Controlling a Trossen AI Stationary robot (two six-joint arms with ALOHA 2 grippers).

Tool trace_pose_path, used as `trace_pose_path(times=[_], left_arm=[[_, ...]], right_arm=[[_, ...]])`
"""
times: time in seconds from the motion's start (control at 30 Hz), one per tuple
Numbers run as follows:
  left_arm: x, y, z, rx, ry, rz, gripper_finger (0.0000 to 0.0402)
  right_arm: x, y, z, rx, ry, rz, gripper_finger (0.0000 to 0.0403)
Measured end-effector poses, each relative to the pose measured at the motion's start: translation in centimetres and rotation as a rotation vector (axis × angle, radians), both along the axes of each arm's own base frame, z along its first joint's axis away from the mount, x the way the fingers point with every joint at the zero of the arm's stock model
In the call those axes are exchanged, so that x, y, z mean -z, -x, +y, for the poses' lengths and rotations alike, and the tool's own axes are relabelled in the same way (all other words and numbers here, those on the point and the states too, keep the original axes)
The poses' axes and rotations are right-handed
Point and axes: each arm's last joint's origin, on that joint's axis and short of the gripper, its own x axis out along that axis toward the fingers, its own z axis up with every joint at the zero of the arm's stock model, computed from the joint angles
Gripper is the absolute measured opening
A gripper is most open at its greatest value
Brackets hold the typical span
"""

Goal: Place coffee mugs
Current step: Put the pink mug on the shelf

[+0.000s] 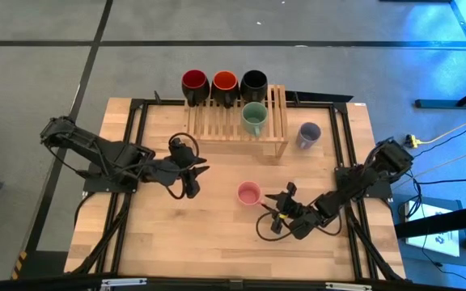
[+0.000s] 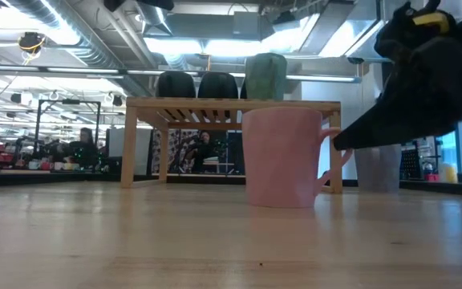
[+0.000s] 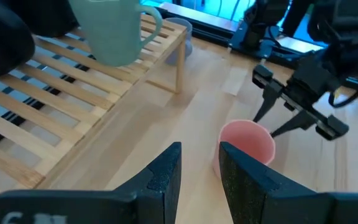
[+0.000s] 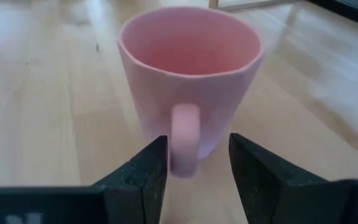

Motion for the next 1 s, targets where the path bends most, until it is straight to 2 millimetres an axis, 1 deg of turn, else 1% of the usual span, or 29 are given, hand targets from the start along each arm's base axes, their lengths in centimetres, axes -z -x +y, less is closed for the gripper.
trace_pose_path(times=[0.2,0.27,0.33,0.5,0.53,0.6,0.67,0.77,0.87,1.0], left_arm=[[0.0,-0.1,0.4,-0.021,0.002,-0.001,0.0102],[0.0,-0.1,0.4,-0.021,0.008,-0.003,0.0102],[0.0,-0.1,0.4,-0.021,0.027,-0.006,0.0102],[0.0,-0.1,0.3,0.005,0.050,-0.001,0.0102],[-0.1,0.0,0.3,0.013,0.057,-0.005,0.0102],[-0.5,0.4,0.3,0.040,0.080,-0.017,0.0102],[-1.1,0.9,0.3,0.078,0.111,-0.033,0.0102],[-2.2,1.9,0.4,0.146,0.166,-0.060,0.0102],[-3.6,3.6,0.8,0.236,0.230,-0.077,0.0102],[-4.4,6.2,1.0,0.334,0.280,-0.057,0.0102]], right_arm=[[1.2,-0.3,0.2,0.002,0.001,-0.002,0.0158],[1.2,-0.3,0.2,0.008,0.008,-0.005,0.0147],[1.1,-0.4,0.2,0.008,0.006,-0.011,0.0124],[1.0,-0.6,0.5,-0.018,-0.015,0.001,0.0031],[0.8,-0.7,0.6,-0.026,-0.016,0.003,0.0023],[0.4,-1.1,0.9,-0.043,0.000,0.014,0.0023],[-0.4,-1.8,1.4,-0.050,0.000,0.026,0.0025],[-2.4,-3.5,2.1,-0.029,-0.001,0.037,0.0024],[-4.8,-5.1,2.3,0.043,0.007,0.032,0.0024],[-8.4,-7.4,1.8,0.163,-0.004,-0.009,0.0024]])
